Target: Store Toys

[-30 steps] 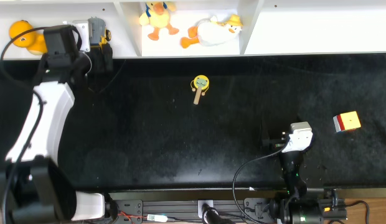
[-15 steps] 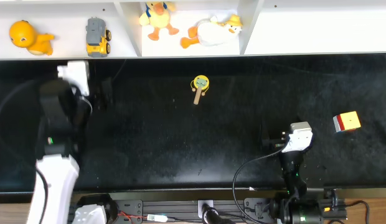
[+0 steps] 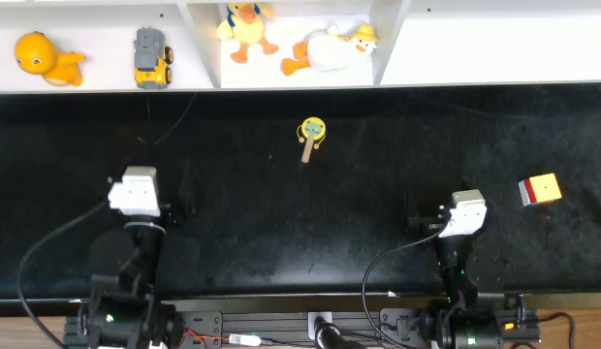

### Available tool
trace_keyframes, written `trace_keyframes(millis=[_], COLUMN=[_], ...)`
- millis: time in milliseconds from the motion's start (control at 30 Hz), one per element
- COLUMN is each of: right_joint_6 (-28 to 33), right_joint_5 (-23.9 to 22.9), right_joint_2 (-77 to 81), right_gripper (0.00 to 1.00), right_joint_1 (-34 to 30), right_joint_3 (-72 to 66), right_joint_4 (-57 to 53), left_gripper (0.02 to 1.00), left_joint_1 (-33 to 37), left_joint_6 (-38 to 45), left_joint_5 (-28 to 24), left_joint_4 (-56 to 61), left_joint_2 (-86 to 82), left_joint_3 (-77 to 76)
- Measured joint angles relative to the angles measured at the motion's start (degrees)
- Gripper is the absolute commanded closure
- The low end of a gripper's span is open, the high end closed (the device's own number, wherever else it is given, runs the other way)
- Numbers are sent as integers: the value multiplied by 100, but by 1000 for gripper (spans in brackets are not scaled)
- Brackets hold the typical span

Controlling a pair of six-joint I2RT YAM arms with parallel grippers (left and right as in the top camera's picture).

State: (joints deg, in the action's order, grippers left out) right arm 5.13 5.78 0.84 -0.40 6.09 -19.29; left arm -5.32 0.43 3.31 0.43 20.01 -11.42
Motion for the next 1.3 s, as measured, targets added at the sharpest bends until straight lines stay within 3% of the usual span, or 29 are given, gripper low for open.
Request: trace_keyframes(millis=[300,1300], right_joint_6=[0,-2], right_joint_5=[0,0], right_joint_2=[0,0], right_gripper=[5,5], right_joint_1=[0,0], right_joint_3=[0,0], right_joint_4=[-4,-2], left_gripper=[20,20], left_joint_1=[0,0], left_joint_6=[39,83], left_joint_5=[33,-74], left_joint_4=[-492,-518], left_joint_2=[-1812,-1899], left_joint_3=[1049,1069])
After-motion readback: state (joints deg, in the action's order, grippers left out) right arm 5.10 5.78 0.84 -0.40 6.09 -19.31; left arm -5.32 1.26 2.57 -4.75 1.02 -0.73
